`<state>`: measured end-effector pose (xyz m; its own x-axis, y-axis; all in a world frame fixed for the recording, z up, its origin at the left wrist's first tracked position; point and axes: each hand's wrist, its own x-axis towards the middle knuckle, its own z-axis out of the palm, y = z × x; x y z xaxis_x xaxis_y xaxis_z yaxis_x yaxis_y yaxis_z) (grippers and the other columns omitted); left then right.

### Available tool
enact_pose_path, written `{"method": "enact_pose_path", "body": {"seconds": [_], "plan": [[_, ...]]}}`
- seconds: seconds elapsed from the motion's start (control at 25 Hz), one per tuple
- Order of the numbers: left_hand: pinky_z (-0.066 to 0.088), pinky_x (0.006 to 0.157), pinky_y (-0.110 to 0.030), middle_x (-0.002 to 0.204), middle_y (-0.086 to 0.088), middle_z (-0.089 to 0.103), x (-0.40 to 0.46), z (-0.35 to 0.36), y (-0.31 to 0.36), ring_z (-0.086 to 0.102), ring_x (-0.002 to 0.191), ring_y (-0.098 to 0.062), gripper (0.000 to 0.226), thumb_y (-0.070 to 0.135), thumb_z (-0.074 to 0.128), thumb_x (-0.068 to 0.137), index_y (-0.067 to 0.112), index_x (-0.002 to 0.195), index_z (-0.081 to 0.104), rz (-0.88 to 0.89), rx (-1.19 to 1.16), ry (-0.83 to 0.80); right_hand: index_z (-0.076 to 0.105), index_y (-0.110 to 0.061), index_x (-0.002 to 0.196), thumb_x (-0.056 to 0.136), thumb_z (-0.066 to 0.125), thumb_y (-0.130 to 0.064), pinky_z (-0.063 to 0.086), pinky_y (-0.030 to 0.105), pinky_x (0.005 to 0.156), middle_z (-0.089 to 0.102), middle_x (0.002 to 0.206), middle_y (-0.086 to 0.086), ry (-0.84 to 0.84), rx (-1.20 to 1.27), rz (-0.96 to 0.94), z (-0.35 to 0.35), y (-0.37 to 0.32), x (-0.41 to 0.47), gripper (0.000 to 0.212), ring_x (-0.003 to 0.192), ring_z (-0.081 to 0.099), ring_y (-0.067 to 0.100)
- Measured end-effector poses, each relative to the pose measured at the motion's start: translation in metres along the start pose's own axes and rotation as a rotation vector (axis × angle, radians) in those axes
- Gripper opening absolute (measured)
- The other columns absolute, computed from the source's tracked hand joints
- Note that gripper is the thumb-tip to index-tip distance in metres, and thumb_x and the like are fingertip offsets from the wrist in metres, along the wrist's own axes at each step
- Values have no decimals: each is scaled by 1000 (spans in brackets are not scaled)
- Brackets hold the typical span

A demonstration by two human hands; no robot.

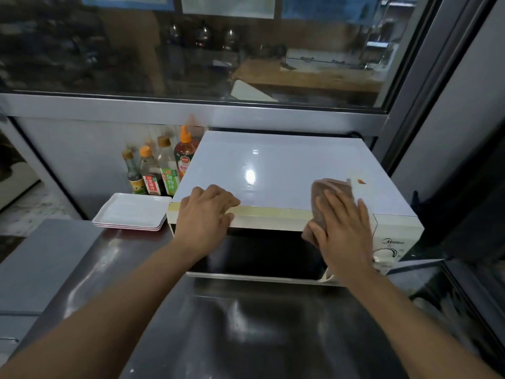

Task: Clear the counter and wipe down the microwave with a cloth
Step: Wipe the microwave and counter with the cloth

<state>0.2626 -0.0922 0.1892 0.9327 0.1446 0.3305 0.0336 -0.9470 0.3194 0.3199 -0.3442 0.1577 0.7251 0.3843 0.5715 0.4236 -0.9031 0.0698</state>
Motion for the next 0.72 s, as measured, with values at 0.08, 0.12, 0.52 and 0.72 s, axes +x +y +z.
{"method": "enact_pose_path", "body": {"seconds": [0.08, 0.12, 0.52, 0.72], "plan": [[35, 88, -36, 120, 6, 56, 0, -1, 2, 46, 107, -24, 31, 20, 58, 86, 29, 115, 63, -18, 1, -11, 60, -5, 123, 88, 52, -32, 33, 48, 109, 58, 130, 15, 91, 68, -39, 8, -40, 5, 45, 123, 53, 33], [35, 89, -36, 120, 6, 55, 0, -1, 3, 45, 108, -24, 32, 19, 58, 86, 29, 115, 62, -23, 14, -21, 61, -5, 123, 87, 56, -31, 38, 49, 107, 59, 129, 15, 117, 101, -72, 11, -58, 9, 44, 122, 54, 32], [35, 96, -38, 124, 5, 59, 11, 34, 99, 48, 116, -24, 34, 17, 50, 85, 21, 116, 63, 202, -60, -9, 54, -14, 130, 87, 58, -41, 27, 54, 109, 52, 139, 7, -30, -32, -54, 0, 68, -13, 51, 129, 48, 24], [34, 88, -31, 121, 4, 56, 16, 55, 117, 49, 106, -24, 35, 15, 55, 86, 23, 119, 62, 185, -67, -13, 52, -10, 133, 89, 45, -42, 24, 50, 113, 47, 142, 9, -53, 50, 130, -7, 139, -33, 54, 132, 43, 27]]}}
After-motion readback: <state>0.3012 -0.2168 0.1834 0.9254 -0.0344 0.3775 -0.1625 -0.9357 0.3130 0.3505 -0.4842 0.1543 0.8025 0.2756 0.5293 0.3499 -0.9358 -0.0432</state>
